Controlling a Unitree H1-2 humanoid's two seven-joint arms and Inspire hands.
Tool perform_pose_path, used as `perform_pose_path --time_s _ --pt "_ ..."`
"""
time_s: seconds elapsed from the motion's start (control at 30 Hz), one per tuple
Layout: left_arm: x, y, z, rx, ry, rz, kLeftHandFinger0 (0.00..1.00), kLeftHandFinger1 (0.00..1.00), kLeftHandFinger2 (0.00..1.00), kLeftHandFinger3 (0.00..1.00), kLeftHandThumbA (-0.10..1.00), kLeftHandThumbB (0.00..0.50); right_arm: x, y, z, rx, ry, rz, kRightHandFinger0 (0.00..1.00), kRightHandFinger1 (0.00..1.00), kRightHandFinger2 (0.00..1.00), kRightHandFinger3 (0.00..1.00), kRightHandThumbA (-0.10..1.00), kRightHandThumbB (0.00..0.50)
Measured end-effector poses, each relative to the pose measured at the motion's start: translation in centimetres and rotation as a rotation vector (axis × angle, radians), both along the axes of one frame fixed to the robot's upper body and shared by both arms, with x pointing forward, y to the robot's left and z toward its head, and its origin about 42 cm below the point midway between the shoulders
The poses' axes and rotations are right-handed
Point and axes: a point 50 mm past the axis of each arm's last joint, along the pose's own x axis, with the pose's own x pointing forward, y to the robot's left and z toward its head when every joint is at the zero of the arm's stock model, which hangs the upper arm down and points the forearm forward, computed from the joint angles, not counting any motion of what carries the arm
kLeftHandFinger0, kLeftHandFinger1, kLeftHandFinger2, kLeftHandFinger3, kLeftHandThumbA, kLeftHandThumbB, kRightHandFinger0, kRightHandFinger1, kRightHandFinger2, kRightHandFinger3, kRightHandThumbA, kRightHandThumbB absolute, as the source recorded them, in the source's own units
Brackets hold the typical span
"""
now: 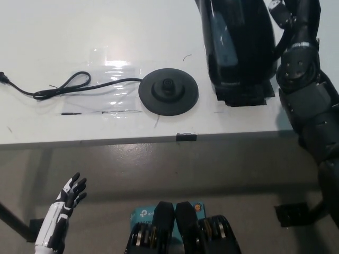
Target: Use the right hand to grab the handle of the kettle from the base and place it on the right side
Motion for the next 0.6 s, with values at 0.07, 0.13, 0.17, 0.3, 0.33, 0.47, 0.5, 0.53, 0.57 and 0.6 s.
perform_pose_path --time_s 0.07,0.13,0.17,0.3,0.33,0.47,0.5,0.53,0.57,0.6 --pt "-0.1 0.0 0.0 -0.001 0.001 0.001 1.00 1.00 1.00 1.00 0.94 0.361 -0.1 -0.1 -0.6 -0.002 0.010 0.000 0.00 0.03 0.46 0.46 -0.10 0.163" --pt "-0.1 0.1 -0.2 -0.002 0.004 0.002 1.00 1.00 1.00 1.00 0.94 0.369 -0.1 -0.2 -1.0 -0.002 0.004 0.003 0.00 0.02 0.43 0.44 -0.10 0.180" --pt "-0.1 0.1 -0.2 -0.003 0.005 0.002 1.00 1.00 1.00 1.00 0.94 0.373 -0.2 -0.2 -1.0 -0.003 0.001 0.004 0.00 0.06 0.42 0.35 -0.10 0.175" --pt "-0.2 0.1 -0.4 -0.008 0.009 0.004 1.00 1.00 1.00 1.00 0.94 0.375 -0.3 -0.1 -1.4 -0.018 -0.025 0.011 0.00 0.00 0.34 0.18 -0.10 0.125" --pt "-0.2 0.1 -0.4 -0.011 0.010 0.005 1.00 1.00 1.00 1.00 0.95 0.381 -0.4 0.0 -1.5 -0.025 -0.037 0.012 0.00 0.02 0.43 0.28 -0.10 0.122" --pt "-0.2 0.1 -0.4 -0.018 0.009 0.006 1.00 1.00 1.00 1.00 0.96 0.380 -0.6 0.0 -1.9 -0.046 -0.064 0.008 0.00 0.12 0.59 0.60 -0.10 0.093" --pt "-0.2 0.1 -0.4 -0.018 0.009 0.007 1.00 1.00 1.00 1.00 0.96 0.379 -0.6 0.0 -2.0 -0.054 -0.066 0.008 0.00 0.12 0.57 0.56 -0.10 0.094" --pt "-0.2 0.1 -0.4 -0.019 0.009 0.007 1.00 1.00 1.00 1.00 0.96 0.381 -0.7 0.0 -2.2 -0.061 -0.066 0.008 0.00 0.12 0.56 0.55 -0.10 0.089" --pt "-0.2 0.2 -0.4 -0.020 0.009 0.007 1.00 1.00 1.00 1.00 0.97 0.383 -0.7 0.0 -2.4 -0.067 -0.066 0.006 0.00 0.12 0.56 0.54 -0.10 0.091" --pt "-0.2 0.2 -0.4 -0.021 0.010 0.007 1.00 1.00 1.00 1.00 0.98 0.386 -0.8 0.0 -2.4 -0.070 -0.065 0.006 0.00 0.19 0.62 0.60 -0.10 0.105"
